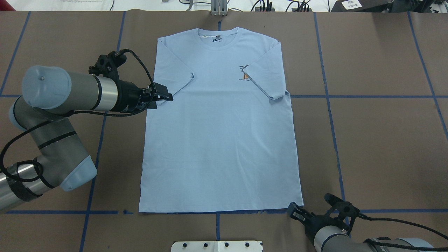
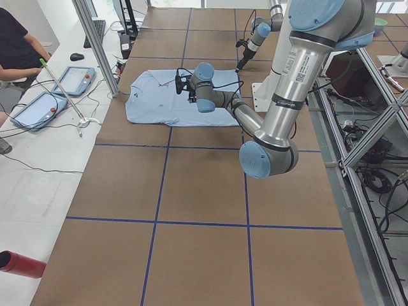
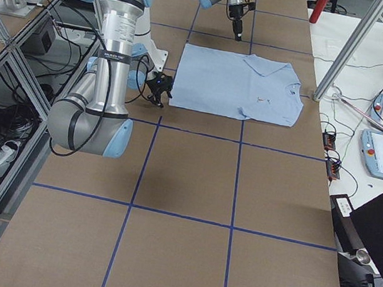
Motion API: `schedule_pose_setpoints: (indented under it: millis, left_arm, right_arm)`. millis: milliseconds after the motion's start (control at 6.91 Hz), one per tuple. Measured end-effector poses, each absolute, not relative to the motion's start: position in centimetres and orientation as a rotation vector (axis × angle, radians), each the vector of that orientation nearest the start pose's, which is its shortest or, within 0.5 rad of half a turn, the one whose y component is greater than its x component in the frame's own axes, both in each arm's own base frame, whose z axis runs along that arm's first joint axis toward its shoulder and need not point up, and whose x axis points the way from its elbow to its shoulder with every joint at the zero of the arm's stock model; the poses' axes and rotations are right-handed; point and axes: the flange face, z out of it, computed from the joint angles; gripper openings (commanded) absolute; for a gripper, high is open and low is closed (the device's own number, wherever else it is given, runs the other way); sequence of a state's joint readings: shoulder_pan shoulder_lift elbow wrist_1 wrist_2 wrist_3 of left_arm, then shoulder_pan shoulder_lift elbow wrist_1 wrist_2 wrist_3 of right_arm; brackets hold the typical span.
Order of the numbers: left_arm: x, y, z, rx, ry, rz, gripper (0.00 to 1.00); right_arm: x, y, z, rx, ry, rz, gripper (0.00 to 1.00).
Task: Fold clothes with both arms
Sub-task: 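Move both grippers to the hem corners nearest the robot and grasp them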
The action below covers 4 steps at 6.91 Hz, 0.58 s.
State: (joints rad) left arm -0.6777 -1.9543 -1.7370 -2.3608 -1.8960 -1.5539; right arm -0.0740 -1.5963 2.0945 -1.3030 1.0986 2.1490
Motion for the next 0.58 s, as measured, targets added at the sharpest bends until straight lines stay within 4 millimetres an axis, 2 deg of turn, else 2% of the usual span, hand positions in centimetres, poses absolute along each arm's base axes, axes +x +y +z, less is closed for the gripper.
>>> schedule_pose_setpoints:
  millis: [145, 579]
  left_arm:
    - [41.06, -46.02, 27.67, 0.193, 1.345, -0.339, 0.69]
    - [40.92, -45.88, 27.80, 0.191, 1.344, -0.341, 0.72]
  right_arm:
    - [-47.85, -14.59, 39.47, 0.190, -0.870, 0.656, 0.00]
    - [-47.64, -15.08, 38.88, 0.191, -0.881, 0.664, 0.00]
